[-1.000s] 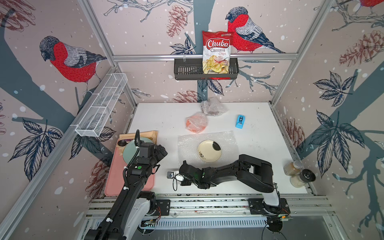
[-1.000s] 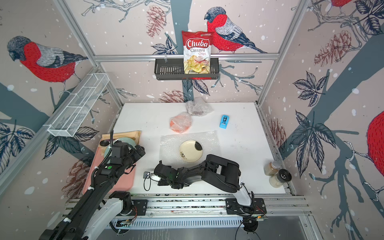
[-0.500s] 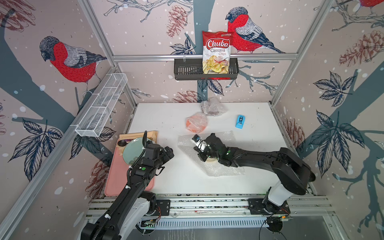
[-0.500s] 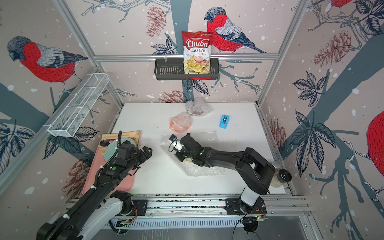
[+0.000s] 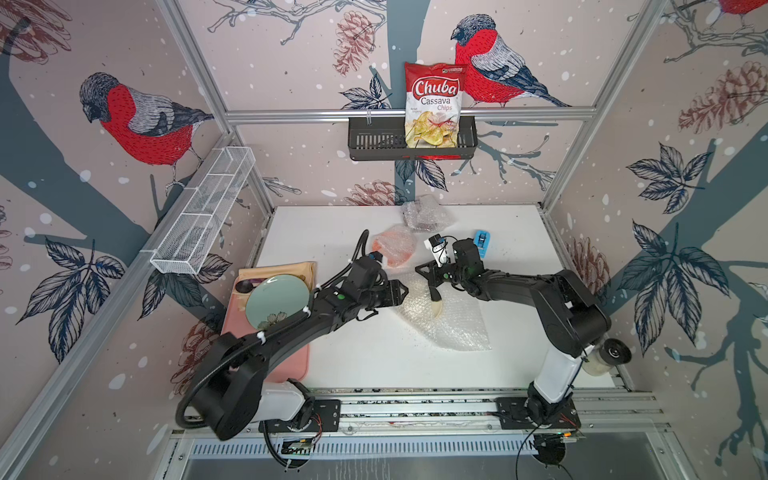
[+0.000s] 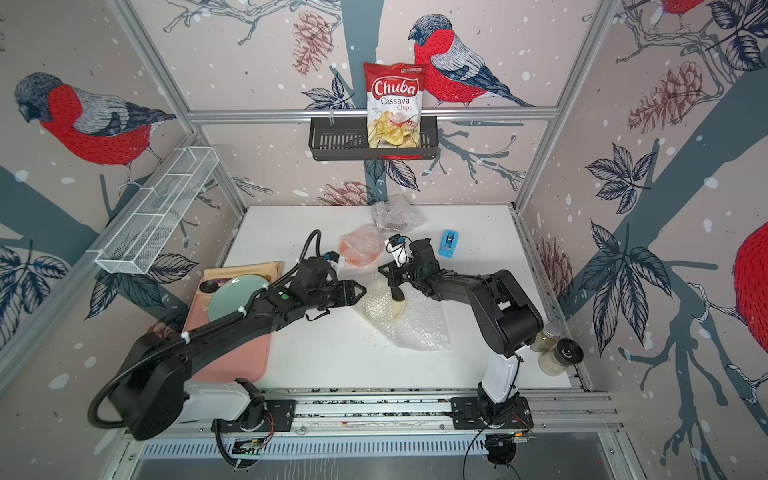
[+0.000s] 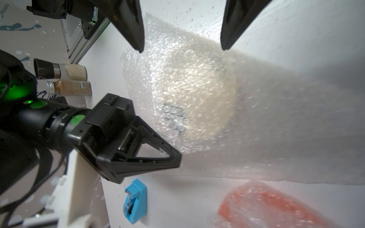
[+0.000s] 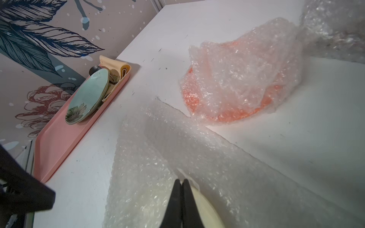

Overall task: Wrap dinner plates in bubble wrap
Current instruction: Wrap the plate in the bubble wrap.

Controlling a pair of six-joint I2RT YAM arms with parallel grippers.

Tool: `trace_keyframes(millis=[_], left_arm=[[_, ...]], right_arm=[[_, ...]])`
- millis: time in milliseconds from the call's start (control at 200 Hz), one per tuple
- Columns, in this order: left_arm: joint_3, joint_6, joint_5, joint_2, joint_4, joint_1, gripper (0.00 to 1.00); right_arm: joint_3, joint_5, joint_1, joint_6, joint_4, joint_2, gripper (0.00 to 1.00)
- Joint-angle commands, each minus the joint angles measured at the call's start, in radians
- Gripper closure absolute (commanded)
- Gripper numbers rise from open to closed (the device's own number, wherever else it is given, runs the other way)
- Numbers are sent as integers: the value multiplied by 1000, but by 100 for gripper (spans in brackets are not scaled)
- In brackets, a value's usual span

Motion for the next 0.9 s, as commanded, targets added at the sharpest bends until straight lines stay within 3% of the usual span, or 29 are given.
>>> trace_keyframes(millis=[0,180,225,270,320,355,415,535,685,896], left_arm=[[94,90,52,126,-68,-16,44],[256,91,25,338,-93,-14,49],[287,84,21,384,-94,-14,51],[311,78,16,430,-95,-13,54],[334,75,16,477,-102,-13,56],[349,74,14,503,-109,-11,56],[359,67,11,534,-112,-11,57],[333,49,15,549,-79,-11,57],[266,9,36,541,-10,10,57],[224,-18,100,535,72,20,58]], right_arm=[[28,-113,-10,56,34,39,100],[24,-112,-29,126,55,48,98],[22,-98,-37,146,45,35,87],[19,-84,-49,158,19,12,69],[12,-59,-63,152,-29,-29,58],[6,-36,-73,127,-83,-65,52],[-2,41,-84,34,-218,-149,32],[1,281,-61,-160,-505,-316,18],[-117,558,31,-340,-661,-575,15],[-315,586,223,-619,-870,-813,20]])
